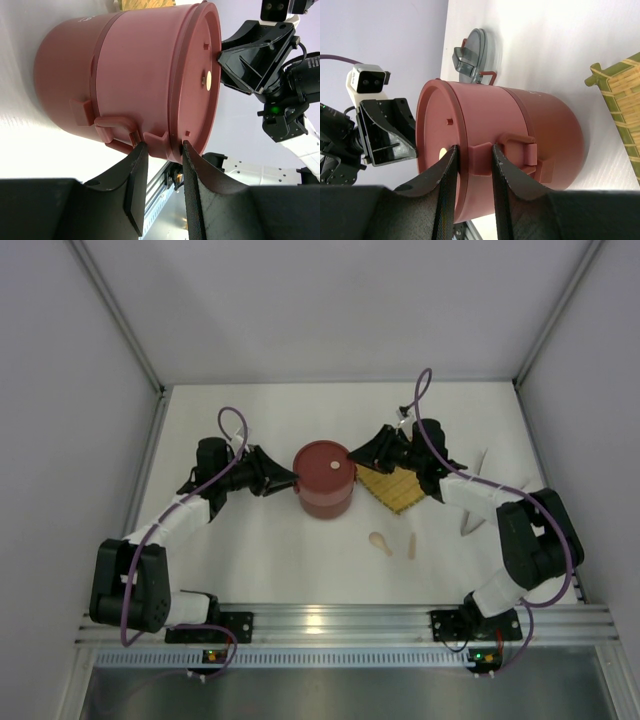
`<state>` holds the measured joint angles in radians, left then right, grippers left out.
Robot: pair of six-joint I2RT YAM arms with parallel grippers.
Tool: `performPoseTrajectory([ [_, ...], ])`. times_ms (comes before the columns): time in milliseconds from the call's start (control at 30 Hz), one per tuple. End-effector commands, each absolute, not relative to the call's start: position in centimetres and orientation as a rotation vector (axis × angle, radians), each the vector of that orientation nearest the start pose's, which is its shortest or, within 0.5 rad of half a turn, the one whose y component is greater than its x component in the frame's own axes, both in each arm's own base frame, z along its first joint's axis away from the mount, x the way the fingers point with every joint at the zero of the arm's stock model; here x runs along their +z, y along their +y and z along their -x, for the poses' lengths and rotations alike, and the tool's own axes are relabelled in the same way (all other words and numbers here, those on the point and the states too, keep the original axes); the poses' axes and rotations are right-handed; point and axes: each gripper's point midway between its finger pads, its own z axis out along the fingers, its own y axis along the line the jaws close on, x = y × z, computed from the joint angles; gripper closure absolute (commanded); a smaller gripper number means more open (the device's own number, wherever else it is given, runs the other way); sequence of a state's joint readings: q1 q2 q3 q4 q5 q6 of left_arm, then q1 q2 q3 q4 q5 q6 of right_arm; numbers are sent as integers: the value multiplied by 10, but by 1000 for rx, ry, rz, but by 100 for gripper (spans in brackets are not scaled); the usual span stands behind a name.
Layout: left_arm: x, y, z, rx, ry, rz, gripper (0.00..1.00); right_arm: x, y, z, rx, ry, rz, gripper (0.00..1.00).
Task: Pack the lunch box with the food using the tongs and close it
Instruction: Adjust the packing box at the center of the board.
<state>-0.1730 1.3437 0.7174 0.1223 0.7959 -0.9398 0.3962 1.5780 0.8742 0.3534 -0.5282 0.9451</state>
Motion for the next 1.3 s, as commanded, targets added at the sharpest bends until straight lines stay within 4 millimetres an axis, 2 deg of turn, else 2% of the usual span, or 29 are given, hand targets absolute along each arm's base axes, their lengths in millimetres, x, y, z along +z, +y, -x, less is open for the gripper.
performPoseTrajectory([
  [0, 188, -220, -296, -1524, 2182, 127, 77, 177, 296, -347, 1432, 2123, -95, 75],
  [333, 175, -214, -299, -1447, 2228, 156, 73, 175, 295, -347, 1420, 2131, -101, 73],
  [400, 177, -214, -300, -1444, 2226, 152, 73, 176, 295, -347, 1420, 2128, -101, 72],
  [567, 196, -214, -309, -1414, 2195, 117, 73, 181, 294, -347, 1415, 2121, -94, 73],
  [800, 211, -215, -316, -1410, 2180, 97, 74, 199, 291, -344, 1404, 2093, -73, 74],
  [1267, 204, -216, -322, -1407, 2204, 115, 74, 207, 289, -338, 1410, 2080, -72, 74],
])
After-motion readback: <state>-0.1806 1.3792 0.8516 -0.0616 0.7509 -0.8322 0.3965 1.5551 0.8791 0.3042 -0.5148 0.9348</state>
